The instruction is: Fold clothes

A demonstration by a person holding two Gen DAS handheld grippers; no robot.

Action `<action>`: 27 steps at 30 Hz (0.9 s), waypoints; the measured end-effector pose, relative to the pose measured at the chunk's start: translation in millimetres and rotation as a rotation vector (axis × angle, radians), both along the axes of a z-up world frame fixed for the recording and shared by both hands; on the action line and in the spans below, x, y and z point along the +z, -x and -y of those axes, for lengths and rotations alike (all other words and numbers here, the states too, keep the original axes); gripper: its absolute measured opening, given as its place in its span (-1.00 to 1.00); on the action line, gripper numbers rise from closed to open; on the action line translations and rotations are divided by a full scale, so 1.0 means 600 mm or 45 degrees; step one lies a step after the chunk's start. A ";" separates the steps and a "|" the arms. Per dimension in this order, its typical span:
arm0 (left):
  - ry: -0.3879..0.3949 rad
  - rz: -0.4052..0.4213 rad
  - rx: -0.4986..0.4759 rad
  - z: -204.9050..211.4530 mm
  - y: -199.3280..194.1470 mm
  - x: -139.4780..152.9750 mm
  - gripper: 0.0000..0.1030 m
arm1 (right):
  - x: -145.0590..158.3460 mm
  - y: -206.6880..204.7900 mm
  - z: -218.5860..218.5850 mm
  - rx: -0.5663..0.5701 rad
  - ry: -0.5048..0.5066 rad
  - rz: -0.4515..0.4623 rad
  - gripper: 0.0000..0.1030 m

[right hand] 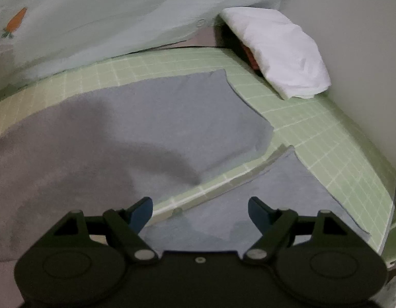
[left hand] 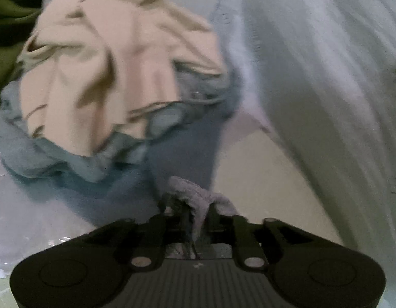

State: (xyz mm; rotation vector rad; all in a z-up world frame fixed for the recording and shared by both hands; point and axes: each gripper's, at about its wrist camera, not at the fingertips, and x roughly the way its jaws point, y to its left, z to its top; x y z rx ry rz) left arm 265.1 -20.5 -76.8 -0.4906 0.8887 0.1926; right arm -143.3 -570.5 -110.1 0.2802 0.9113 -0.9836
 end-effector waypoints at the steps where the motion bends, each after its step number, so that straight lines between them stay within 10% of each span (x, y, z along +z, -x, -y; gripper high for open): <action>1: -0.035 -0.006 -0.021 0.003 0.005 0.002 -0.15 | -0.002 -0.004 -0.003 0.010 -0.007 -0.001 0.60; 4: -0.119 -0.003 -0.094 0.011 0.035 0.010 0.68 | -0.001 -0.013 -0.009 0.041 -0.012 0.007 0.60; 13: -0.255 -0.168 -0.061 -0.034 0.217 -0.004 0.74 | 0.000 -0.015 -0.030 0.117 -0.036 0.067 0.74; 20: -0.079 -0.251 0.014 -0.083 0.347 -0.045 0.74 | -0.004 0.001 -0.057 0.179 -0.078 0.098 0.76; 23: -0.091 -0.204 -0.027 -0.074 0.362 -0.044 0.60 | -0.005 0.013 -0.072 0.204 -0.087 0.097 0.76; 27: -0.080 -0.186 -0.111 -0.064 0.358 -0.042 -0.48 | -0.005 0.040 -0.094 0.217 -0.082 0.083 0.76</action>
